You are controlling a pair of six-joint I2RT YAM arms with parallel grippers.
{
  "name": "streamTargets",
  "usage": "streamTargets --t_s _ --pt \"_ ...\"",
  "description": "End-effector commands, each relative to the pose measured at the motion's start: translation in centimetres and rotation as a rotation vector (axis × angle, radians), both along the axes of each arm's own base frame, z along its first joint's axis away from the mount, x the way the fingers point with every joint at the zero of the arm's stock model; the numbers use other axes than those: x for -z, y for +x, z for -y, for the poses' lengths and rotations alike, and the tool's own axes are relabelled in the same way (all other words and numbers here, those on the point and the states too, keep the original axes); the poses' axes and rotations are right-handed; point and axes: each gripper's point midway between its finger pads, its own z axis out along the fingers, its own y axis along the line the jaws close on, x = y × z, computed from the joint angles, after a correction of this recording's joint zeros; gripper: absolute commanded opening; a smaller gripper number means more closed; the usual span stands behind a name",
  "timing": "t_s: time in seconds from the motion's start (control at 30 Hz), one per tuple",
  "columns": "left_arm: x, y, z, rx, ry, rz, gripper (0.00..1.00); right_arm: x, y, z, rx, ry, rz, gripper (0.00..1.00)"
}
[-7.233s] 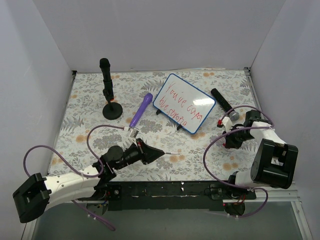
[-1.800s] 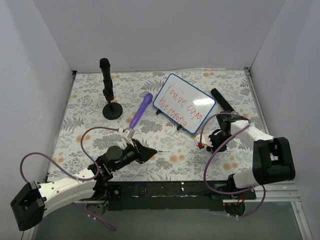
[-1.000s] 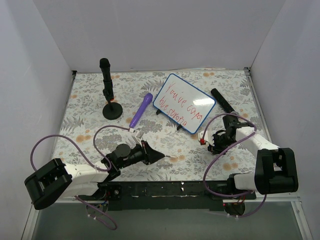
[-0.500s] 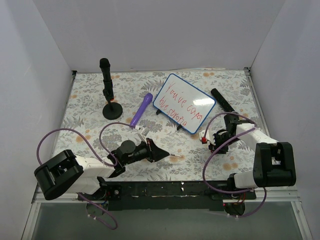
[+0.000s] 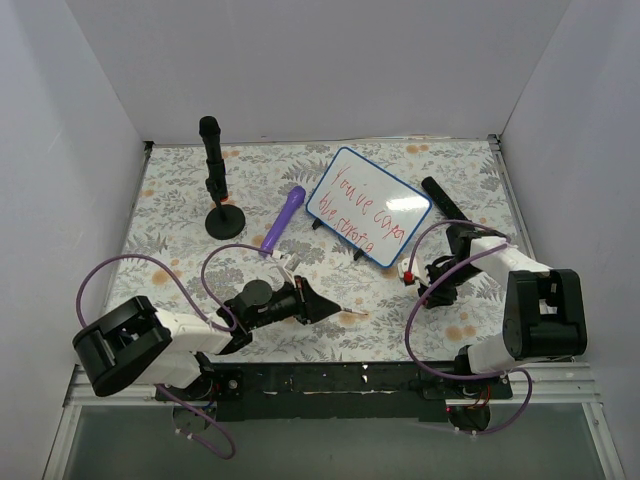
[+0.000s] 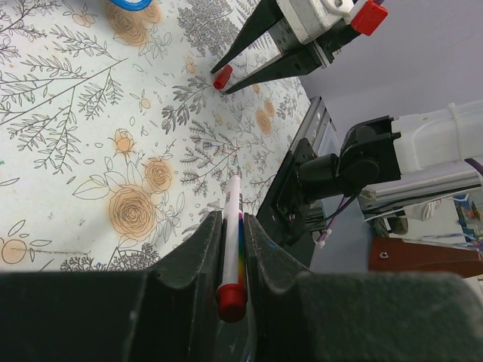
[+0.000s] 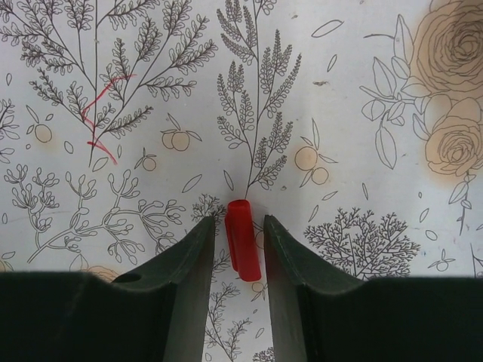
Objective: Write a sentence on the whiteboard
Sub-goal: Close the whiteboard marker at the center of the board.
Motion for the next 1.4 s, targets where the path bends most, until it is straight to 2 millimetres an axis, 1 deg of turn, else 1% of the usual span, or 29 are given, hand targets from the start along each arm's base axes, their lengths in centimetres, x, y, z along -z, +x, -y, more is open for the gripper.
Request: streamTargets --t_s 0.0,0.03,0.07,0.13,0.17,0.23,0.27,0.3,0.33,0.37,0.4,0.47,0.5,0.57,0.67,0.7,0.8,0.83,0.9,0.93,1.1,1.23,1.27,1.37 --pt "-1.5 0.4 0.8 0.016 -0.037 0.034 0.00 2.5 -3.3 4.3 0.003 -0.214 -0.134 0.37" --pt "-1.4 0.4 0.9 0.018 -0.038 0.030 0.00 2.6 -3.5 4.3 0.002 -0.214 -0.141 0.35" --pt "-1.4 0.4 1.0 0.018 -0.038 0.029 0.00 2.6 -3.5 4.3 0.002 -0.212 -0.142 0.29" --pt "-1.4 0.5 1.2 0.024 -0.045 0.028 0.00 2.8 -3.6 4.1 0.016 -0.201 -0.135 0.20" --pt "-1.4 0.5 1.4 0.028 -0.049 0.021 0.00 2.9 -3.7 4.0 0.021 -0.197 -0.133 0.11" --pt "-1.7 0.5 1.6 0.034 -0.066 0.022 0.00 3.0 -3.3 3.5 0.049 -0.168 -0.111 0.01" --pt "-1.4 0.6 1.8 0.034 -0.063 0.012 0.00 3.0 -3.5 3.1 0.055 -0.150 -0.111 0.01" --pt "-1.5 0.6 1.9 0.035 -0.068 0.010 0.00 2.7 -3.4 2.8 0.064 -0.128 -0.098 0.01" --pt "-1.8 0.7 2.1 0.038 -0.081 0.018 0.00 2.4 -3.4 1.9 0.081 -0.082 -0.098 0.01" --pt "-1.4 0.9 2.3 0.037 -0.072 0.009 0.00 2.1 -3.4 1.4 0.089 -0.056 -0.090 0.01" --pt "-1.5 0.9 2.4 0.039 -0.080 0.009 0.00 1.5 -3.1 0.5 0.113 -0.003 -0.072 0.01" --pt "-1.3 1.2 2.9 0.043 -0.079 0.004 0.00 0.9 -2.9 -0.3 0.129 0.046 -0.044 0.01" --pt "-1.4 1.3 3.1 0.042 -0.087 0.002 0.00 0.2 -2.4 -0.9 0.144 0.087 -0.009 0.01" --pt "-1.3 1.4 3.3 0.042 -0.093 -0.005 0.00 -0.2 -1.9 -1.5 0.153 0.126 0.044 0.01" --pt "-0.8 1.6 3.6 0.040 -0.097 -0.018 0.00 -1.2 -2.1 -2.7 0.159 0.209 0.089 0.01" --pt "-0.3 1.7 3.7 0.039 -0.091 -0.028 0.00 -1.7 -2.2 -3.4 0.154 0.251 0.107 0.01" --pt "-0.5 1.8 4.1 0.045 -0.114 -0.028 0.00 -2.6 -2.5 -4.7 0.122 0.336 0.134 0.01" --pt "0.1 1.8 4.2 0.050 -0.107 -0.040 0.00 -2.9 -2.6 -5.0 0.109 0.356 0.144 0.01" --pt "0.0 1.9 4.6 0.058 -0.117 -0.036 0.00 -3.3 -2.8 -5.8 0.083 0.391 0.151 0.01" --pt "0.5 1.9 4.7 0.059 -0.108 -0.044 0.00 -3.5 -2.7 -6.0 0.075 0.396 0.159 0.01" --pt "0.8 2.3 5.4 0.067 -0.117 -0.041 0.00 -3.4 -3.1 -7.3 0.038 0.407 0.119 0.01" --pt "1.0 2.4 5.9 0.079 -0.117 -0.046 0.00 -3.3 -3.0 -7.9 0.029 0.406 0.106 0.01" --pt "1.4 2.4 5.9 0.080 -0.108 -0.051 0.00 -3.4 -2.9 -8.0 0.027 0.409 0.108 0.01" --pt "1.6 2.4 6.0 0.079 -0.107 -0.056 0.00 -3.7 -2.9 -8.4 0.025 0.418 0.103 0.01"
